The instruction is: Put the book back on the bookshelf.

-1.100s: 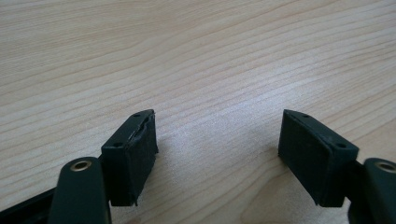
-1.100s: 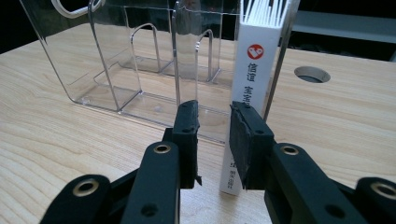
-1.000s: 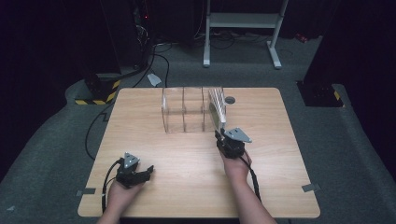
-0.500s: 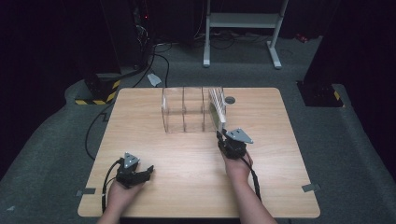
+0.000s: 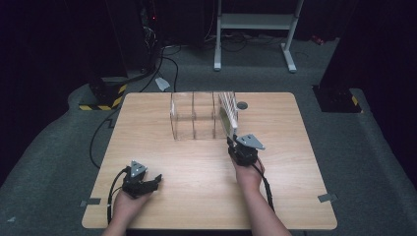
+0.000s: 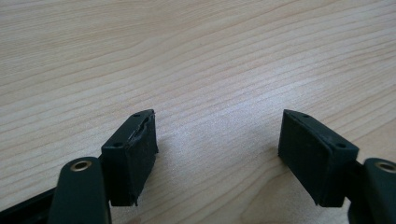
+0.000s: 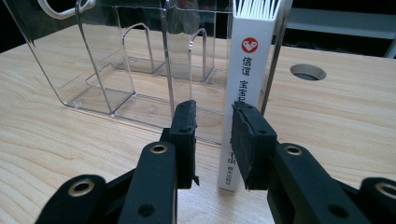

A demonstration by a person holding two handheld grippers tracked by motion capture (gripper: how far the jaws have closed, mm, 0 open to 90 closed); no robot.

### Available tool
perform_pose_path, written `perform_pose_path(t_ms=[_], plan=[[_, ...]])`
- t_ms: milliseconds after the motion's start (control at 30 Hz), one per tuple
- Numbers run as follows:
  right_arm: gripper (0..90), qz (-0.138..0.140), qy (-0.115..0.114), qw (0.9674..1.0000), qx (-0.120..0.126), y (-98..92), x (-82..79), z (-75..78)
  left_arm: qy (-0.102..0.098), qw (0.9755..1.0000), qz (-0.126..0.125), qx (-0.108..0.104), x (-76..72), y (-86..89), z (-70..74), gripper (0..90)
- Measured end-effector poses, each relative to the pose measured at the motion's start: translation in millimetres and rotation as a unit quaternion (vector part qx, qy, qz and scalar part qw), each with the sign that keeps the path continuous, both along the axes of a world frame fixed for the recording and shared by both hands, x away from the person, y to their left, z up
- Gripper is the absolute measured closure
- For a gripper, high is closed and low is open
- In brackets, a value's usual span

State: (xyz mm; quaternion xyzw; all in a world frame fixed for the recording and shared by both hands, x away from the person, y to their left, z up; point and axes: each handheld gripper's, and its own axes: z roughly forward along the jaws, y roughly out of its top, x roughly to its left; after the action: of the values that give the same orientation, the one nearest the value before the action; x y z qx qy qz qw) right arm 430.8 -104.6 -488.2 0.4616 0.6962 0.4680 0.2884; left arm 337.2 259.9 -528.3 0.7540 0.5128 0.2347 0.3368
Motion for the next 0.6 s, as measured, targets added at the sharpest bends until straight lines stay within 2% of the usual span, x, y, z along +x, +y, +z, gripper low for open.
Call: perform_pose_path(t_ms=[600], plan=[[69.0,0.003,-0.003,1.0000,0.005,4.4,4.3,1.6,0.000,1.0000,0.000,0.000,0.0,0.0,0.0,27.9]])
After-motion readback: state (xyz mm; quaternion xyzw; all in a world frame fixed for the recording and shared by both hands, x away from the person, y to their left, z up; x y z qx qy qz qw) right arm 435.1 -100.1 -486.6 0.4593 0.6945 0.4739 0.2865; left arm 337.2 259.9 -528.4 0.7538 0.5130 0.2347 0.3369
